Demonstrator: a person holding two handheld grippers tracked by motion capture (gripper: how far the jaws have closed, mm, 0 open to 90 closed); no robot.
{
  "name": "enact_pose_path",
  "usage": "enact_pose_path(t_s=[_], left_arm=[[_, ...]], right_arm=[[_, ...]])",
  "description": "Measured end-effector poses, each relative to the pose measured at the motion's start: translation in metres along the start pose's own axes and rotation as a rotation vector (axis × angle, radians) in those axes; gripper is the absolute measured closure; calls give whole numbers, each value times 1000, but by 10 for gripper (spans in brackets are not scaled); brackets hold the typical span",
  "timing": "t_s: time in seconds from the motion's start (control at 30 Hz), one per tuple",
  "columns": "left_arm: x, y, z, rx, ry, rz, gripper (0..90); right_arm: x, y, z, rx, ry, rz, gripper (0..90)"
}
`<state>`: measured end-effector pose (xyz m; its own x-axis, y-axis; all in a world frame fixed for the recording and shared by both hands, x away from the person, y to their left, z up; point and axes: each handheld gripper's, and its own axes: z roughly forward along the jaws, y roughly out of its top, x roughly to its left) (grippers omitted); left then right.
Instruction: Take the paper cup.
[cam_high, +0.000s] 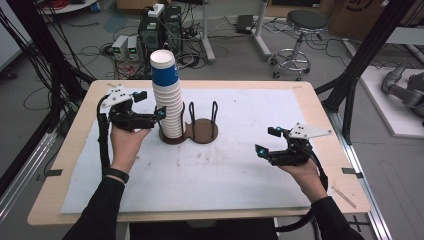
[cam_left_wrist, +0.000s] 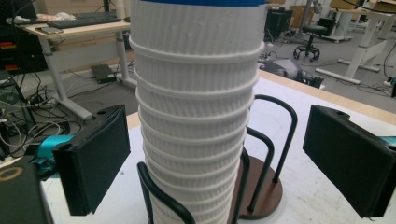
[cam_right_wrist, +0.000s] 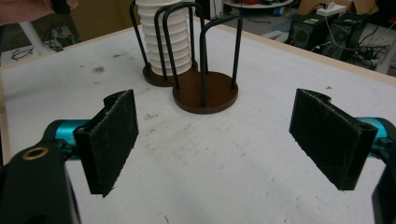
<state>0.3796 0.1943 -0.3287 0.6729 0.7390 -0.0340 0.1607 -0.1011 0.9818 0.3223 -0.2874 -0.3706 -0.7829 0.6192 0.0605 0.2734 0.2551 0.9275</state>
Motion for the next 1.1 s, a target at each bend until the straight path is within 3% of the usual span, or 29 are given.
enact_pose_path(t_s=[0.2, 0.37, 0.57, 0.7, 1.1], left_arm=[[6, 5, 14, 6, 8, 10, 69], [10, 9, 26, 10, -26, 0, 69], [14, 10, 36, 0, -39, -9, 69], [17, 10, 41, -14, -56, -35, 69], [17, 12, 47, -12, -48, -17, 105]], right_arm=[[0, 0, 0, 2, 4, 1, 159], [0, 0, 0, -3, 9, -2, 159], [1, 0, 1, 0, 15, -3, 159], [3, 0, 1, 2, 22, -3, 159], [7, 3, 6, 9, 42, -12, 159]])
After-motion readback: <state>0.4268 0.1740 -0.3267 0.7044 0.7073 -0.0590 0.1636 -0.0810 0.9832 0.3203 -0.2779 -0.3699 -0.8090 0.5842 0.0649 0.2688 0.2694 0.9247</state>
